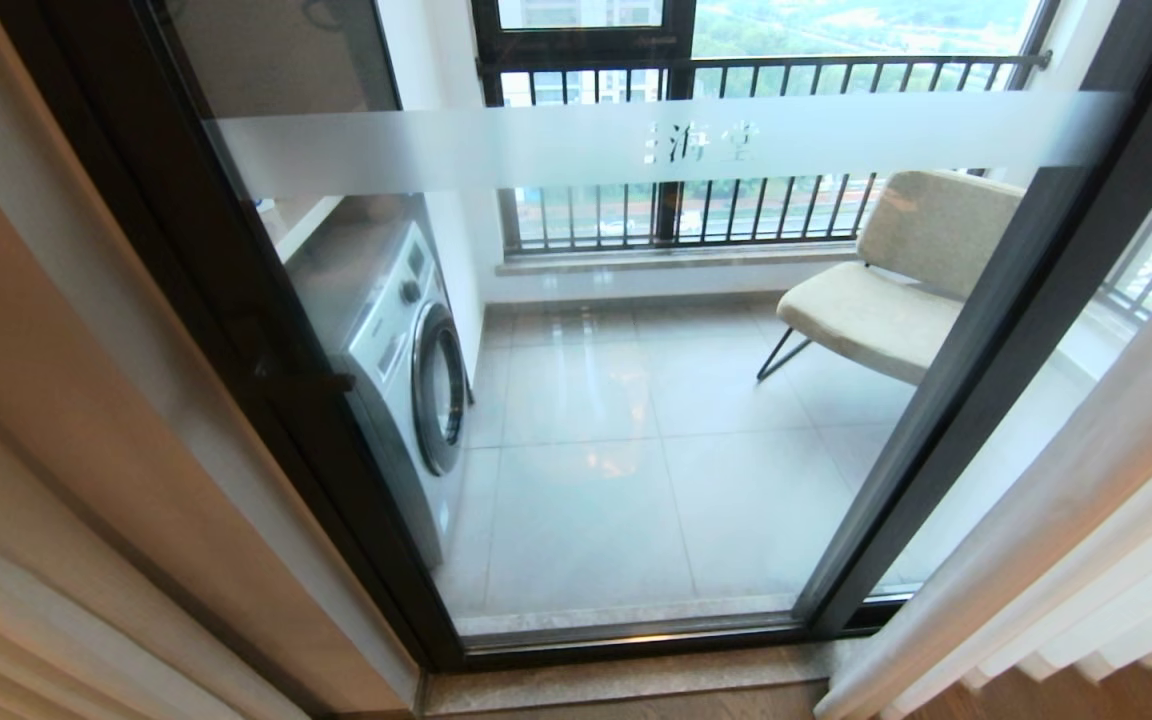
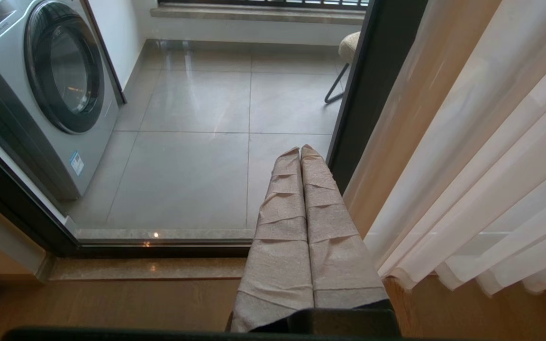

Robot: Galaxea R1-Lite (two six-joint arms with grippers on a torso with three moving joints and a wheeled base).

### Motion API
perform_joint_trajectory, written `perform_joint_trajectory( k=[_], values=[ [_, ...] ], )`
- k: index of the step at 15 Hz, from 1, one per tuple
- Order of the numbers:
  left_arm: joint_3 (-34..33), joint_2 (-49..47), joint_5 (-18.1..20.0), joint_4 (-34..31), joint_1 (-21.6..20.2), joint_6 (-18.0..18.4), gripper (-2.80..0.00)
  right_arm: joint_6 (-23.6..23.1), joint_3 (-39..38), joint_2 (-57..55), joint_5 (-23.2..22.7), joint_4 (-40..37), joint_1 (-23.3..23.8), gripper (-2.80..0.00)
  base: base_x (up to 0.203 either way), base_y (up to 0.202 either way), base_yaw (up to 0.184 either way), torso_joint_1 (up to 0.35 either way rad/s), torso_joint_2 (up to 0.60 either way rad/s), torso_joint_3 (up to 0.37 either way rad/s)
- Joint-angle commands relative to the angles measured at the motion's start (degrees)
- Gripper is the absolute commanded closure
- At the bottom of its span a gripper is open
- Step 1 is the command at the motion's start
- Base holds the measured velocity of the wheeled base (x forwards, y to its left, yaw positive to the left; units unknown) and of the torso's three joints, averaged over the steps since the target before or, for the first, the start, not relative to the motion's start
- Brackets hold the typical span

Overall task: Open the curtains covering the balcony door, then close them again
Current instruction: Pull the inner curtains open on both sides

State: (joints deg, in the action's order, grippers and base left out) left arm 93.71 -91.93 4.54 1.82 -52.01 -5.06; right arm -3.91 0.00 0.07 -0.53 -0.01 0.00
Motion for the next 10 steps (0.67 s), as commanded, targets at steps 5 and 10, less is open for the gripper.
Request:
perform_joint_trajectory(
  k=[5,10],
  values=[
    [-4.0,4.9,0.0,-0.1,0.6,0.0,-2.80,0.0,0.0,-0.1,0.0,0.0,0.0,0.00,0.000,0.000,0.000,0.000,0.00,0.000],
    [-9.4,10.6,0.0,-0.1,0.9,0.0,-2.80,0.0,0.0,-0.1,-0.1,0.0,0.0,0.00,0.000,0.000,0.000,0.000,0.00,0.000]
  ],
)
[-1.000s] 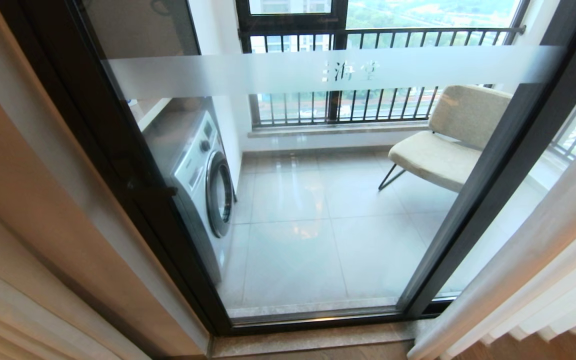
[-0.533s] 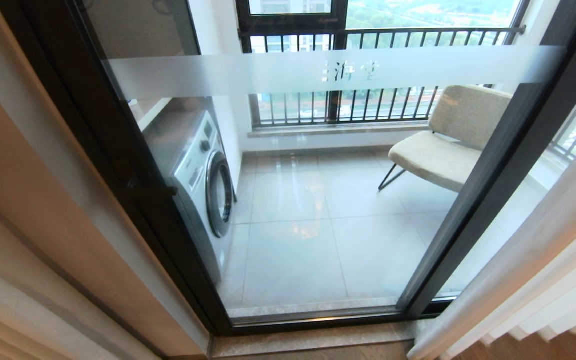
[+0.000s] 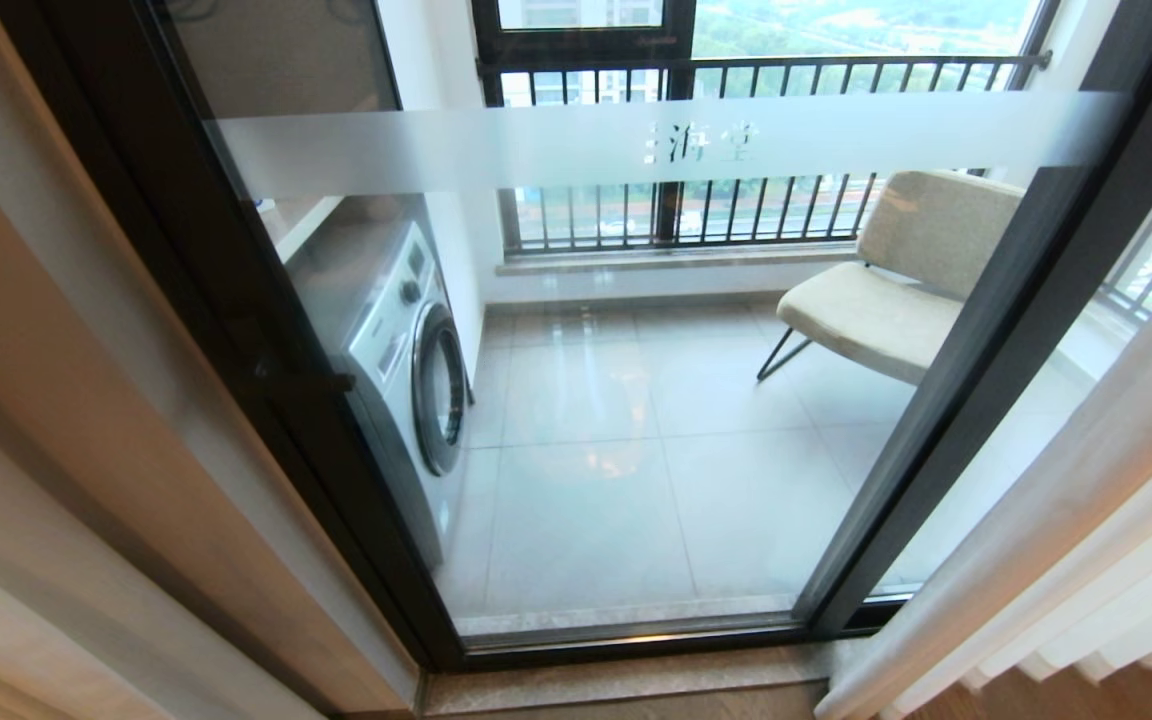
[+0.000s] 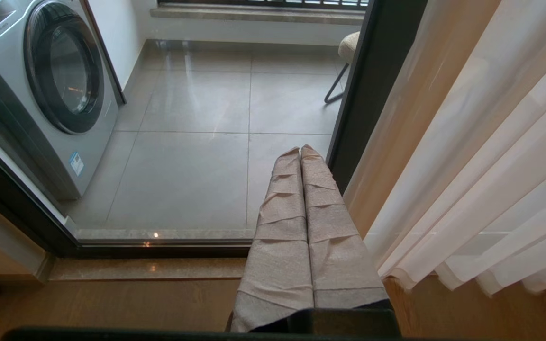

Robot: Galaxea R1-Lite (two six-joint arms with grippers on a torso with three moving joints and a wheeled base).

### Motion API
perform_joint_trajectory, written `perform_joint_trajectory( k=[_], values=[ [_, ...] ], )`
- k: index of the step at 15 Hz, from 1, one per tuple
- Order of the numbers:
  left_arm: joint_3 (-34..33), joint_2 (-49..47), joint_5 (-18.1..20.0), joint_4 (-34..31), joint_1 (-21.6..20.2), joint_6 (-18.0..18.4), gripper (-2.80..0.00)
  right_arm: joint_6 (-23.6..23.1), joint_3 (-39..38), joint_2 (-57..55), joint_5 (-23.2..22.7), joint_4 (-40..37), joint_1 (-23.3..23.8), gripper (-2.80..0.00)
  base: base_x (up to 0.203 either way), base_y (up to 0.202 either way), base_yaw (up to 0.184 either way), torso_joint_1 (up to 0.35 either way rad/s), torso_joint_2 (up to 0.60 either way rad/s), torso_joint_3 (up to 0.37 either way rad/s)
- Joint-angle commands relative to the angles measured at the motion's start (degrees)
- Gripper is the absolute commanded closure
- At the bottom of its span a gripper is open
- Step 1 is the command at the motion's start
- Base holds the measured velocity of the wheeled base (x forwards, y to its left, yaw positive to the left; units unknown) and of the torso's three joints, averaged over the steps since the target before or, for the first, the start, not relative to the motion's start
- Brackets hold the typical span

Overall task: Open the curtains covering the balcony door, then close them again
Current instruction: Pull the inner curtains open on both sides

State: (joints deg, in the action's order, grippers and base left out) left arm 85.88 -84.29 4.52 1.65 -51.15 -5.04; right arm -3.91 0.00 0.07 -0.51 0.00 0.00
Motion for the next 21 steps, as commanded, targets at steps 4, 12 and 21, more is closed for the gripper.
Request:
perform_joint_trajectory(
  k=[4,12,21],
  values=[
    [-5.8,7.3,0.1,0.0,0.0,-0.1,-2.80,0.0,0.0,-0.1,0.0,0.0,-0.1,0.00,0.000,0.000,0.000,0.000,0.00,0.000],
    [-11.3,12.7,-0.1,-0.1,-0.1,-0.1,-2.80,0.0,0.0,-0.1,0.0,0.0,0.0,0.00,0.000,0.000,0.000,0.000,0.00,0.000],
    [-14.9,15.4,0.1,0.0,0.0,-0.1,-2.80,0.0,0.0,-0.1,0.0,0.0,0.0,0.00,0.000,0.000,0.000,0.000,0.00,0.000]
  ],
)
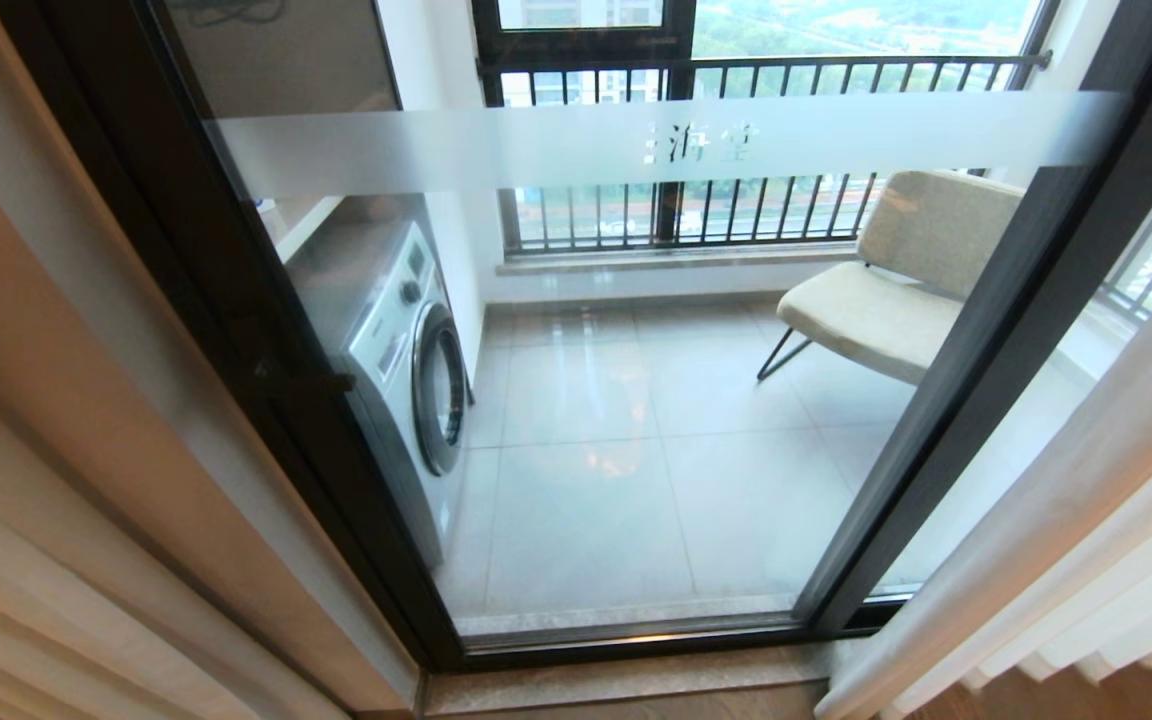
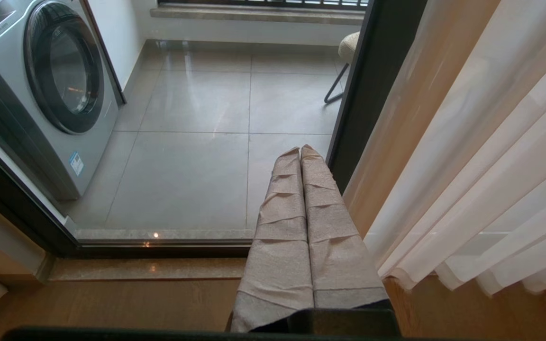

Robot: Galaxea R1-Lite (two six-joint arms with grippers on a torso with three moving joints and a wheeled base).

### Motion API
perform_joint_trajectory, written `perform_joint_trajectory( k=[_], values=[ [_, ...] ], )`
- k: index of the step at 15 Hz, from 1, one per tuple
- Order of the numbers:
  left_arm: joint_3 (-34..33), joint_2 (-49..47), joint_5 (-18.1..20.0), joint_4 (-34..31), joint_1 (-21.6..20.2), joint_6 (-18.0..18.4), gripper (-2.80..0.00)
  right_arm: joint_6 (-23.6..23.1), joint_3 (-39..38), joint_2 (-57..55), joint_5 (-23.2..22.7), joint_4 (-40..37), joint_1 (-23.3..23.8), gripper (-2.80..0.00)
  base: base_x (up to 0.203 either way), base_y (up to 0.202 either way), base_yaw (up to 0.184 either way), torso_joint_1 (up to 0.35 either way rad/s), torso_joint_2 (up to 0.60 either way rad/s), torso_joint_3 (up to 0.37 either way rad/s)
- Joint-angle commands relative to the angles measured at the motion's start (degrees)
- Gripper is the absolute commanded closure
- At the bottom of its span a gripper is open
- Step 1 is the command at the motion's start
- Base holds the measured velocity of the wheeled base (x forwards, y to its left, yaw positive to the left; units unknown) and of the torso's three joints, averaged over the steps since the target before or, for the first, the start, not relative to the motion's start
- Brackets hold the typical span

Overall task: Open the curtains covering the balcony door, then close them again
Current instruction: Pull the inner curtains open on both sides

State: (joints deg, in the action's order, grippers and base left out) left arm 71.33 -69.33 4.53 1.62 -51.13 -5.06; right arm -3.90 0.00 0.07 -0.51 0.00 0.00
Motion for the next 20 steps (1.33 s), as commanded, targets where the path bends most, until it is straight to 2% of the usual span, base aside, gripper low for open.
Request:
perform_joint_trajectory(
  k=[1,2,8,12,14,20],
  values=[
    [-0.5,0.5,0.1,0.1,0.0,0.0,-2.80,-0.1,0.0,-0.1,0.0,0.0,0.0,0.00,0.000,0.000,0.000,0.000,0.00,0.000],
    [-0.6,0.5,0.1,0.1,0.0,0.0,0.00,-0.1,0.0,-0.1,0.0,0.0,0.0,0.00,0.000,0.000,0.000,0.000,0.00,0.000],
    [-1.7,1.6,0.1,0.0,1.3,0.0,0.00,-0.1,0.0,-0.1,-0.1,0.0,0.0,0.00,0.000,0.000,0.000,0.000,0.00,0.000],
    [-6.1,4.1,0.2,0.2,2.8,0.0,0.00,-0.1,0.0,-0.1,0.0,0.0,-0.1,0.00,0.000,0.000,0.000,0.000,0.00,0.000],
    [-8.5,5.4,0.2,0.2,5.1,0.0,0.00,-0.1,0.0,-0.1,-0.1,0.0,0.0,0.00,0.000,0.000,0.000,0.000,0.00,0.000],
    [-14.6,8.8,0.1,0.4,15.6,0.0,0.00,-0.1,0.0,-0.1,0.0,0.0,0.0,0.00,0.000,0.000,0.000,0.000,0.00,0.000]
  ],
)
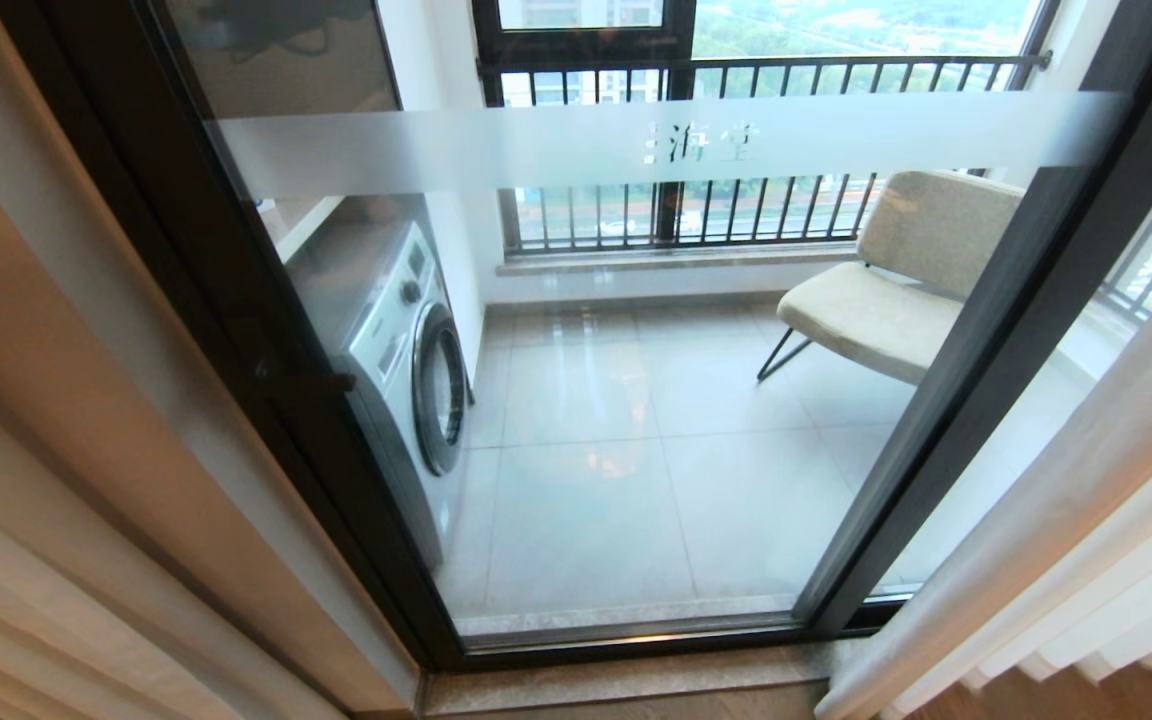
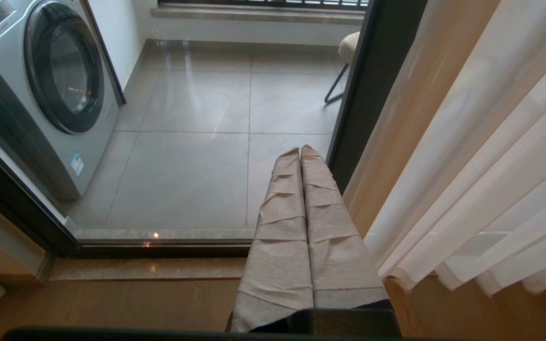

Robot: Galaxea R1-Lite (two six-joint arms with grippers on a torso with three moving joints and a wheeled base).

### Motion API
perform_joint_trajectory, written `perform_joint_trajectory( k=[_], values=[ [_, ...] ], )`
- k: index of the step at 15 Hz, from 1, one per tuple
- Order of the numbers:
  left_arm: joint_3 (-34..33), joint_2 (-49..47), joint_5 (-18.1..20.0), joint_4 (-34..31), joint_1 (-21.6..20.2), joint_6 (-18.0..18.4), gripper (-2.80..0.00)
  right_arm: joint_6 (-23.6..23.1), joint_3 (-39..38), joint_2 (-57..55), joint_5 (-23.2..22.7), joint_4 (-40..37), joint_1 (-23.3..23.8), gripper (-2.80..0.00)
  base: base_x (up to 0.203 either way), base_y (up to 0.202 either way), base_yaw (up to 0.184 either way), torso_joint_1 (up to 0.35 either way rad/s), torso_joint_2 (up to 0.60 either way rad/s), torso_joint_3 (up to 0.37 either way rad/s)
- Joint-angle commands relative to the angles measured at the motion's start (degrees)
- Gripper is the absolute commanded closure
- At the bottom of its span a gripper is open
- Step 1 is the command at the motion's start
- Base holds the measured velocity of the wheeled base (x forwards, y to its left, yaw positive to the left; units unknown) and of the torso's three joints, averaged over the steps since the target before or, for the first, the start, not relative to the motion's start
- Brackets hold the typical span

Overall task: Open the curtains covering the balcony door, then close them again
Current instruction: Pull the inner curtains open on both sides

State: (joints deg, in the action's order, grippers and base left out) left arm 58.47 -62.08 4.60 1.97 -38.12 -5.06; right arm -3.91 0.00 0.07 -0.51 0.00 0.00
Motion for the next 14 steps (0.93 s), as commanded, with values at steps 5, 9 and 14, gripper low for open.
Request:
perform_joint_trajectory(
  k=[5,9,14],
  values=[
    [-7.6,6.1,0.1,0.0,9.3,0.0,0.00,0.0,0.0,-0.1,0.0,0.0,0.0,0.00,0.000,0.000,0.000,0.000,0.00,0.000],
    [-10.7,8.5,-0.5,-0.4,16.8,0.0,0.00,0.0,0.0,-0.1,0.0,0.0,0.0,0.00,0.000,0.000,0.000,0.000,0.00,0.000],
    [-16.7,12.4,-0.6,-0.4,27.6,0.3,0.00,0.0,0.0,-0.1,0.0,0.0,0.0,0.00,0.000,0.000,0.000,0.000,0.00,0.000]
  ],
)
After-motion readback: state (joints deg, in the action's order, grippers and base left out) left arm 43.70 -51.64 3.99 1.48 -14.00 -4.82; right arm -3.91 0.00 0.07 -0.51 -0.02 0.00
